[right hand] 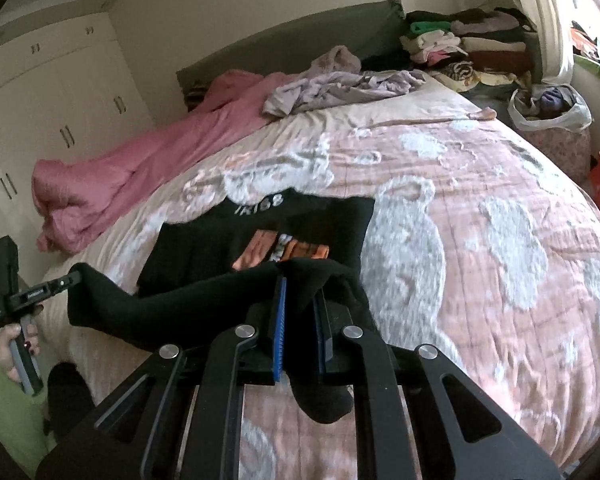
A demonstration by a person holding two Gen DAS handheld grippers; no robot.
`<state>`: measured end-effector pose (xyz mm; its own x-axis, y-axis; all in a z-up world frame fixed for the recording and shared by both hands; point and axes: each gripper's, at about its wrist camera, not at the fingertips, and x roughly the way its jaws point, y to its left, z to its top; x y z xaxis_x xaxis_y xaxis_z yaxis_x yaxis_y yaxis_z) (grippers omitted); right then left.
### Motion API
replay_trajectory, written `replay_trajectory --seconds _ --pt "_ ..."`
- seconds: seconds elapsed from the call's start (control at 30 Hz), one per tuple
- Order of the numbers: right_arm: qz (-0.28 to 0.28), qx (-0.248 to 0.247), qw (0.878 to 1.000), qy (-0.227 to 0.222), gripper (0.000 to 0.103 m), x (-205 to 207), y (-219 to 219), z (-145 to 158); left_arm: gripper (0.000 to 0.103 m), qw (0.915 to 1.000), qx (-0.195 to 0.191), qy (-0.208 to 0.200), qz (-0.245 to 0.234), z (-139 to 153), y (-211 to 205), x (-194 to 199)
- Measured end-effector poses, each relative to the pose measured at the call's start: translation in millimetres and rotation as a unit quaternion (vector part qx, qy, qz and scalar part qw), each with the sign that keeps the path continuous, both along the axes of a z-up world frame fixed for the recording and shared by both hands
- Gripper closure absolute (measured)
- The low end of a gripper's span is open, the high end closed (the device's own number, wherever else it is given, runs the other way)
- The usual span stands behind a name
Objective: Fold small clothes
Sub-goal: 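Lift the hem with both grippers and fold it toward the collar, then lay the hem over the collar and open both grippers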
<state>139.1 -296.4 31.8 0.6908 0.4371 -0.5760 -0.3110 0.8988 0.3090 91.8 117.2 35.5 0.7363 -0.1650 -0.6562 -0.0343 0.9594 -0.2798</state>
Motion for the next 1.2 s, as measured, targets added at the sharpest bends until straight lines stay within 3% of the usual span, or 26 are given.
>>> replay_trajectory --seconds 0.4,0.6,0.9,1.2 --pt "-0.028 0.013 0.999 -0.008 0.092 58.9 2.4 12.8 0.099 0.9995 -0.014 -0.009 0.028 8.1 10.5 52.9" --pt "-0.039 -0.005 0.999 -0.015 0.092 88.3 15.9 14.9 0.099 0.9990 -0.018 -0.002 0.041 2.6 15.6 79.8" --pt "-0.064 -0.034 0.997 -0.002 0.092 122.4 23.5 -5.3 0.099 0.9987 -0.001 0.006 0.051 -16.7 12.3 110.3" --pt "-0.080 -0.052 0.995 0.018 0.092 139.4 25.1 -38.5 0.099 0.9975 0.043 0.011 0.055 -34.6 1.7 124.8"
